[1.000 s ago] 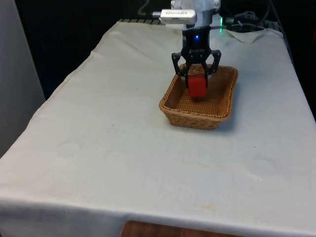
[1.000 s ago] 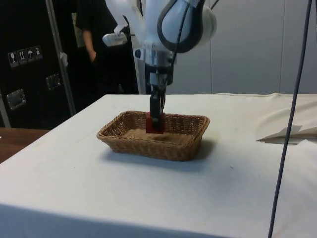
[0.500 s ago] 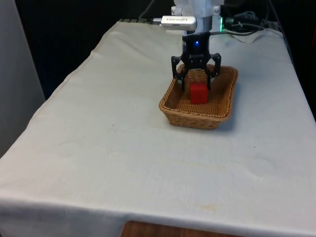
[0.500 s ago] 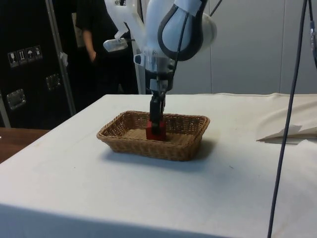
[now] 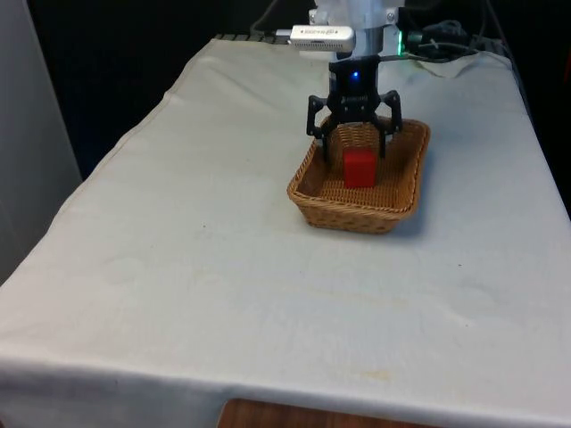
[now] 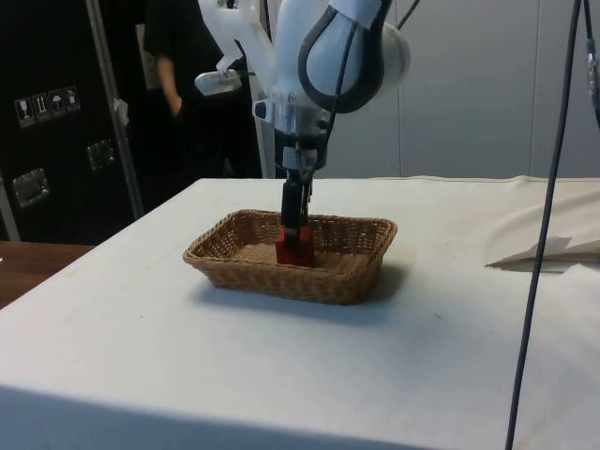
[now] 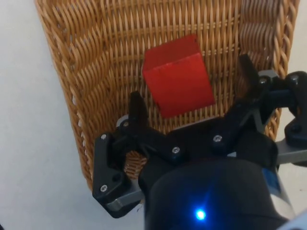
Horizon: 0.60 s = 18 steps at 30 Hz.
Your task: Pick up the cube and place it into the basket.
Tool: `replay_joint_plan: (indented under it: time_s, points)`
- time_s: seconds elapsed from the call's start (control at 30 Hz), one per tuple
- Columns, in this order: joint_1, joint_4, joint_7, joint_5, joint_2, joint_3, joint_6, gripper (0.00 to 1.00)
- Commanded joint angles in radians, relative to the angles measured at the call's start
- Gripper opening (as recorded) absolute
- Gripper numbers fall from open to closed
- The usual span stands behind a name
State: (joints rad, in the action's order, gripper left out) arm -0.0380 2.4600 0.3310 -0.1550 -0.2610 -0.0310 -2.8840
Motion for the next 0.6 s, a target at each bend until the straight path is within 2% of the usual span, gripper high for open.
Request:
replay_joint_plan:
  time_s: [0.0, 0.17, 0.2, 0.23, 0.47, 0.5, 0.53, 0.57]
  points:
    - [-0.002, 0.002, -0.008, 0.005, 0.023, -0.007, 0.024, 1.0]
    - [-0.008, -0.009, -0.033, 0.018, 0.064, -0.012, 0.068, 1.0]
    - [-0.001, -0.003, -0.014, 0.0, 0.06, -0.002, 0.054, 1.0]
    - [-0.009, -0.013, -0.038, 0.021, 0.069, -0.013, 0.076, 1.0]
    - [-0.014, -0.054, -0.073, 0.045, 0.089, -0.011, 0.13, 1.0]
    - [-0.014, -0.067, -0.082, 0.05, 0.092, -0.009, 0.144, 1.0]
    - [-0.005, -0.066, -0.049, 0.011, 0.09, 0.008, 0.134, 1.0]
    - [-0.015, -0.075, -0.087, 0.054, 0.094, -0.008, 0.152, 1.0]
